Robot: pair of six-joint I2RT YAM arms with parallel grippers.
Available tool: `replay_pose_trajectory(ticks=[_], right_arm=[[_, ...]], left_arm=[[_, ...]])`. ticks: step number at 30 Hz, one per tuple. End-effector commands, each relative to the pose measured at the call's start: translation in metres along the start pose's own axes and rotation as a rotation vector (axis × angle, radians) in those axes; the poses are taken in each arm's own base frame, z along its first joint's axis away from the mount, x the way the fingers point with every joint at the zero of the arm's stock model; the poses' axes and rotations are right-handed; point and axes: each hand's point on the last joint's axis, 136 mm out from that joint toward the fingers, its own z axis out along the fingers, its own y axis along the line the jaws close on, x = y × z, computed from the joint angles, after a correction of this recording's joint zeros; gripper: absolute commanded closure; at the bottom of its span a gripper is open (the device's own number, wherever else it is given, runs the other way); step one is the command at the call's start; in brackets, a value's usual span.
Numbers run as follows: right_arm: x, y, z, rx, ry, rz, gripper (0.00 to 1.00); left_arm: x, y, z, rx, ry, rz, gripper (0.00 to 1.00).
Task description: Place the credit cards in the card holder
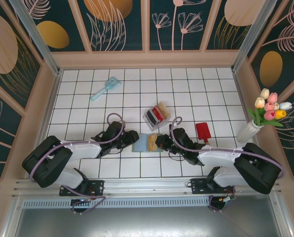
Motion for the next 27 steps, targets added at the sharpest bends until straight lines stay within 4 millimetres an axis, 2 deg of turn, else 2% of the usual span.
replay_pose_trajectory(ticks=[1,5,9,15,21,27], right_arm=[[-0.007,0.015,0.007,-0.051,-0.026,0.008,1.00],[0.001,0.005,0.017,-0.028,0.015,0.018,1.00],[0.005,0.009,0.024,-0.061,0.042,0.003,1.00],[0.001,0.011,0.031,-0.064,0.052,-0.004,1.00],[-0.010,0.002,0.034,-0.033,0.019,-0.004,1.00],[-0.010,0.001,0.040,-0.027,0.010,-0.027,1.00]], left_arm=[[0.007,0.008,0.002,-0.027,0.027,0.023,0.47],[0.007,0.011,0.002,-0.034,0.021,0.024,0.48],[0.010,0.013,0.004,-0.033,0.034,0.021,0.51],[0.016,0.019,0.006,-0.049,0.055,0.024,0.53],[0.017,0.024,0.006,-0.069,0.059,0.029,0.53],[0.020,0.025,0.008,-0.066,0.074,0.031,0.54]])
